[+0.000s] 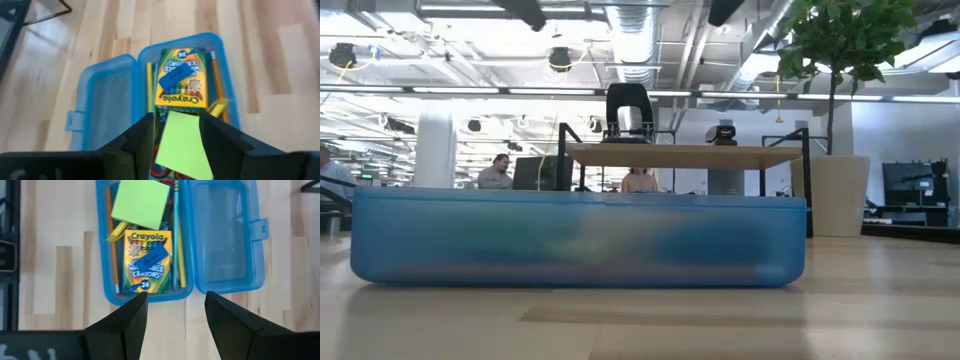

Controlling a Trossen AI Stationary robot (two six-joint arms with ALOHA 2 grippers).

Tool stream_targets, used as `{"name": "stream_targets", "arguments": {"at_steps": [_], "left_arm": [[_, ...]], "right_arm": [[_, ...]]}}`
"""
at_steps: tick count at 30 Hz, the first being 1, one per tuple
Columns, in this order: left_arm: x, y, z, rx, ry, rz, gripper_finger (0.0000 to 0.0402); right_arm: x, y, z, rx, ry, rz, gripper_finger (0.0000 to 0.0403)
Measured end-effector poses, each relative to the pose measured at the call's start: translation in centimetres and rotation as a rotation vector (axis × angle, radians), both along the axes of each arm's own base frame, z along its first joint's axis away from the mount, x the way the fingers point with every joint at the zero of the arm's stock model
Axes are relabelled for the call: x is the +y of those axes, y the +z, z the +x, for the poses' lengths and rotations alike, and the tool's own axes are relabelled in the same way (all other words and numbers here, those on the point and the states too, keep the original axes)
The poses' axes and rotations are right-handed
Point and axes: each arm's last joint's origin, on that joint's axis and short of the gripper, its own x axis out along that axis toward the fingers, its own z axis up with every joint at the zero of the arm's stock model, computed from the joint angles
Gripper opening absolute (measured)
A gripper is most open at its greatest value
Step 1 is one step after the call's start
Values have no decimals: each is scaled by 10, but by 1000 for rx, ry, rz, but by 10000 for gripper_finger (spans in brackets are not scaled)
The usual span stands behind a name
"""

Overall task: Pack school essentials
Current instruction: Close the blue supply box

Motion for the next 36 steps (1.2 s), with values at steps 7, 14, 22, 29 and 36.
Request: {"name": "stream_targets", "arguments": {"at_steps": [7,14,22,29,36], "left_arm": [[17,-6,-38,-252,-91,-177,105],[48,-15,-74,-470,-143,-312,86],[81,-46,-109,-537,-4,-388,77],[102,-84,-122,-462,171,-438,75],[120,-111,-129,-388,290,-479,75]], "right_arm": [[0,-8,-4,-36,14,3,221],[-25,-26,-36,-200,-7,86,220],[-70,-78,-80,-440,-129,206,195],[-104,-132,-94,-418,-313,159,120],[-119,-160,-87,-336,-371,124,24]]}}
